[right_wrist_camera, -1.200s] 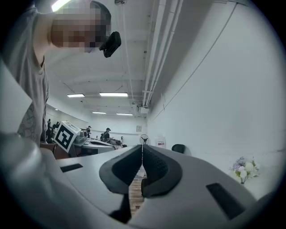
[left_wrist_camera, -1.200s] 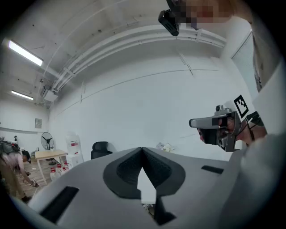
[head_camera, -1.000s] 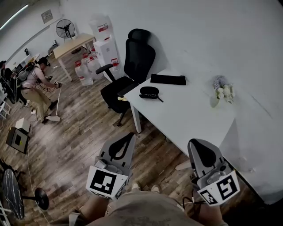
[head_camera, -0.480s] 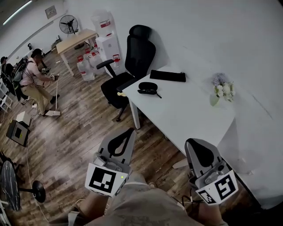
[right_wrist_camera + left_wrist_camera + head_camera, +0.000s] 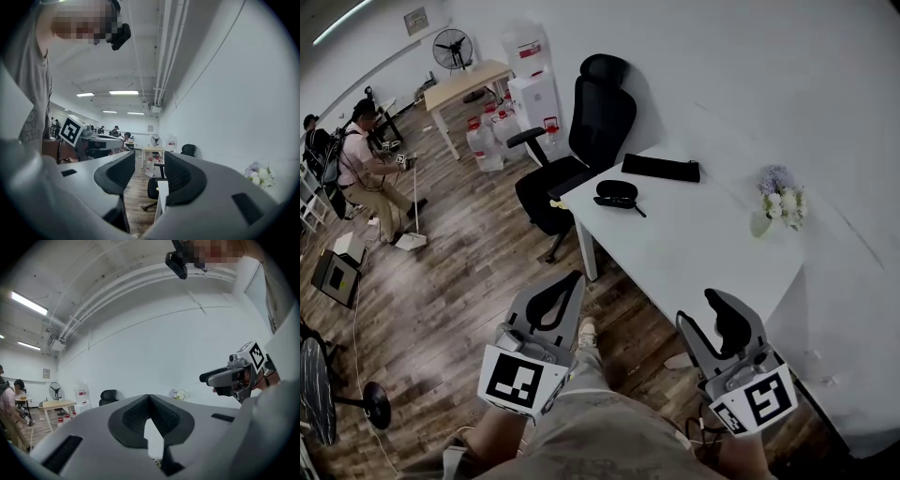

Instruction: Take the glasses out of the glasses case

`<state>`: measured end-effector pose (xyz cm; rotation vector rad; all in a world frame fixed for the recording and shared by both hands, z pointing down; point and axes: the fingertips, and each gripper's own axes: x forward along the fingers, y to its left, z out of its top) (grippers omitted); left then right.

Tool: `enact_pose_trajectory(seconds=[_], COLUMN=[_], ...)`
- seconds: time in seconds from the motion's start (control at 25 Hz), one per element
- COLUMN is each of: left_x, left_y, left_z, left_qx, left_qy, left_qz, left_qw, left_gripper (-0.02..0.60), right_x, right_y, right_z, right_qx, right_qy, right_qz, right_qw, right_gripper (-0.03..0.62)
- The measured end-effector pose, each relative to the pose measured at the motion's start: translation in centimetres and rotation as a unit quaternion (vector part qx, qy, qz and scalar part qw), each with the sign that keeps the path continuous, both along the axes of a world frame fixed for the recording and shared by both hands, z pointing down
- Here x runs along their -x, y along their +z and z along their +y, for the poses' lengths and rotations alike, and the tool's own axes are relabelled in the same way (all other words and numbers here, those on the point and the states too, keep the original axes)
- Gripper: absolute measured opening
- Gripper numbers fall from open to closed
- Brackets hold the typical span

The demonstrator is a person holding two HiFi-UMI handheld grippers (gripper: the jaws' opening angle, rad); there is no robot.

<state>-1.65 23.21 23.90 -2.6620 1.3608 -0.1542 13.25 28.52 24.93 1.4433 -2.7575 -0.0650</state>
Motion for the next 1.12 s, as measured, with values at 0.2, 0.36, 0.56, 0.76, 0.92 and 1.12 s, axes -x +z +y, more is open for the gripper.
enact_pose_trajectory(seconds=[0.2,0.36,0.56,0.76,0.92,1.12], left_x=[0.1,0.8,1.8,3.5,4.9,6.1], left_y=[1.1,1.9,3.0,5.1,6.7,9.1], left_z=[-3.9,-7.8,-13.9,-21.1,-26.7,-32.8], left_qx=[0.006,0.021,0.038,0.075,0.095,0.126], left_qy=[0.004,0.009,0.018,0.022,0.03,0.044], left_qz=[0.013,0.01,0.004,-0.018,-0.028,-0.036], left_qw=[0.9999,0.9997,0.9991,0.9968,0.9946,0.9904], left_gripper=[0.015,0.015,0.015,0.015,0.015,0.015], right_x=[0.7,1.3,2.3,3.7,5.2,6.8], right_y=[0.9,1.5,2.6,4.4,6.2,9.1], right_z=[-3.6,-7.6,-14.0,-21.3,-27.0,-33.3], right_qx=[0.009,0.019,0.039,0.077,0.106,0.146], right_qy=[-0.005,0.0,0.008,0.016,0.018,0.023], right_qz=[0.011,0.015,0.025,0.025,0.039,0.067], right_qw=[1.0,1.0,0.999,0.997,0.994,0.987], right_gripper=[0.209,0.199,0.198,0.198,0.198,0.198])
